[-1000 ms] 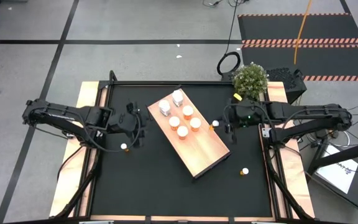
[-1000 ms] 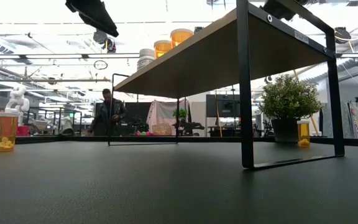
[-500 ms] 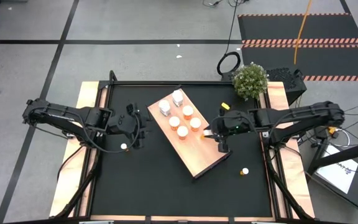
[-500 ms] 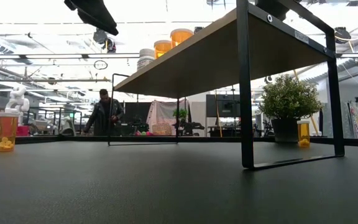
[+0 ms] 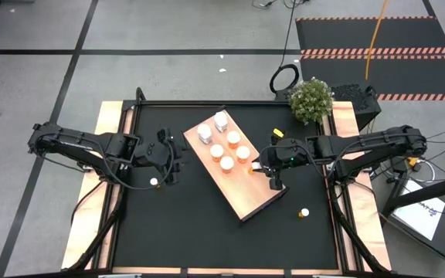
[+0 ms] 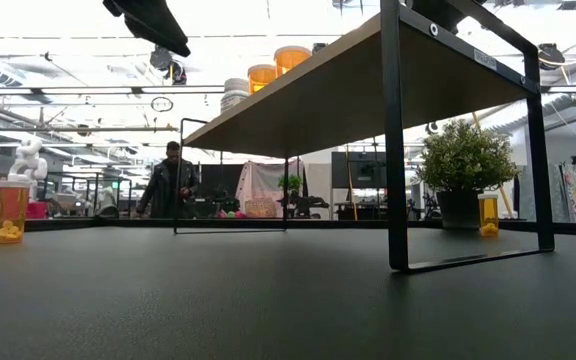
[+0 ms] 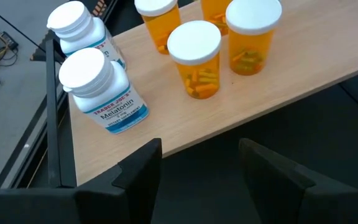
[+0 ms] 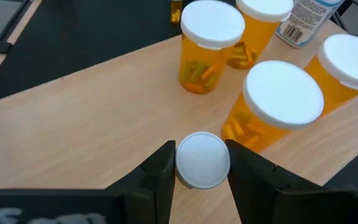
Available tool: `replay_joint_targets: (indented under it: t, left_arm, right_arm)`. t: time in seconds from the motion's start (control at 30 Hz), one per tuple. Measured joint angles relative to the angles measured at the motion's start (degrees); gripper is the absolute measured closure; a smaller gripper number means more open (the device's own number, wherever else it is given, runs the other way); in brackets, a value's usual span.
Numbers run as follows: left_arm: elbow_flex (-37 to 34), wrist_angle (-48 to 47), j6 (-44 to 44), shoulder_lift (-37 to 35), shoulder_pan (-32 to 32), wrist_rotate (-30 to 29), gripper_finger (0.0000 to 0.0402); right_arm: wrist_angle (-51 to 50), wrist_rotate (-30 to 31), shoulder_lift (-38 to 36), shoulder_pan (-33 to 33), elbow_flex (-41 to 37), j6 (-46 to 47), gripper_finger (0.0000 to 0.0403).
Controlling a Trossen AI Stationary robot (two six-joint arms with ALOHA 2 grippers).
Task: Pick and place medicine bottles onto shelf by color
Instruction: Put the orange tablet bottle on the shelf, then put the middle orange tablet bottle on the shelf aligned with the orange tablet bottle
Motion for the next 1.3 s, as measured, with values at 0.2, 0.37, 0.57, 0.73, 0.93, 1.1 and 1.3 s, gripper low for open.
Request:
replay_joint_targets:
  t: [0.2,0.37,0.57,0.73,0.93,1.1,1.3]
  left_arm:
    - [0.0,0.0,0.0,0.0,0.0,0.0,0.0186]
    - [0.0,0.0,0.2,0.0,0.0,0.0,0.0186]
    - [0.0,0.0,0.3,0.0,0.0,0.0,0.0186]
    - [0.0,0.0,0.3,0.0,0.0,0.0,0.0186]
    - [0.0,-0.1,0.2,0.0,0.0,0.0,0.0186]
    - [0.0,-1.8,-1.7,0.0,-0.5,0.0,0.0186]
    - [0.0,-4.4,-6.4,0.2,-4.3,-0.6,0.0186]
  right_arm:
    - [0.1,0.0,0.0,0.0,0.0,-0.6,0.0277]
    - [0.1,0.0,0.0,0.0,0.0,-1.2,0.0274]
    - [0.1,0.0,0.0,0.0,0.0,-1.3,0.0251]
    - [0.1,0.0,0.0,0.0,0.0,-1.2,0.0233]
    - [0.1,-0.2,0.0,0.0,0.0,-1.1,0.0224]
    - [0.0,-0.3,-0.8,0.0,0.0,0.0,0.0223]
    - [-2.7,-0.2,-2.5,0.0,-0.1,2.0,0.0223]
